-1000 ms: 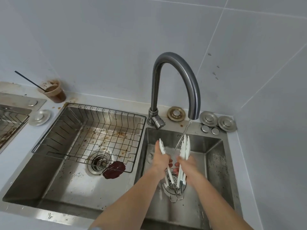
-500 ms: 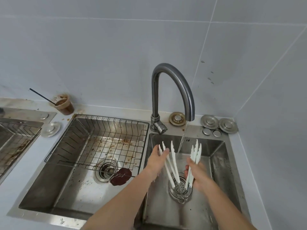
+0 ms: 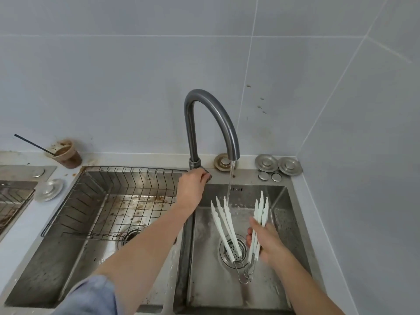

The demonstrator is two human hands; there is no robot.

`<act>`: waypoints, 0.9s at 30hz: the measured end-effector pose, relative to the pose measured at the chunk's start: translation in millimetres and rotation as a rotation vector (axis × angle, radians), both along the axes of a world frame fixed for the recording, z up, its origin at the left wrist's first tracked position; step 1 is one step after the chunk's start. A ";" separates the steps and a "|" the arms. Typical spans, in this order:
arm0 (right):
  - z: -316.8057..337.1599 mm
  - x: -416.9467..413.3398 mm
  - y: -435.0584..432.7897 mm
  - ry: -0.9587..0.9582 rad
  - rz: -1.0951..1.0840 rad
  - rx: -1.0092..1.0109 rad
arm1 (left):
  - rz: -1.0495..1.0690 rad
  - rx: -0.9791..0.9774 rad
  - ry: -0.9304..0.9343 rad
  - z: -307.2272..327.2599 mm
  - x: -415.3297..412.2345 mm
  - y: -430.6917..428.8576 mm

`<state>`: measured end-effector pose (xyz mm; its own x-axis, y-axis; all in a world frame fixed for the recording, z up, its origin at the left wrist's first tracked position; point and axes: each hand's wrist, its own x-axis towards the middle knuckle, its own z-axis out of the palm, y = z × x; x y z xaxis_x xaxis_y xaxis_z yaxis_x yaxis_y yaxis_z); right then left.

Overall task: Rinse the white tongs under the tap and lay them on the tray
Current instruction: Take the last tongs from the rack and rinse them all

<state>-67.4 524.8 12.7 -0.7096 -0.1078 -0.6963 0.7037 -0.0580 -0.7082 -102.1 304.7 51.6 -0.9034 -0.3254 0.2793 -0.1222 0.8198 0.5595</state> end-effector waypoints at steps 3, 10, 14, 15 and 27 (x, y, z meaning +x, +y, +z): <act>3.6 2.9 3.6 -0.013 -0.006 -0.013 | -0.032 -0.106 -0.010 -1.4 -4.1 -3.4; 6.6 7.9 6.0 0.000 -0.019 -0.026 | 0.019 -0.053 0.020 4.3 -9.3 -9.2; 8.4 8.4 4.2 0.015 -0.014 -0.028 | 0.053 -0.011 0.012 5.4 -13.8 -13.7; 8.9 8.5 3.5 0.017 -0.014 -0.031 | 0.059 0.000 0.012 4.9 -13.8 -13.0; 8.2 6.6 -3.8 -0.016 -0.040 -0.099 | 0.284 0.657 -0.264 -21.4 86.3 46.3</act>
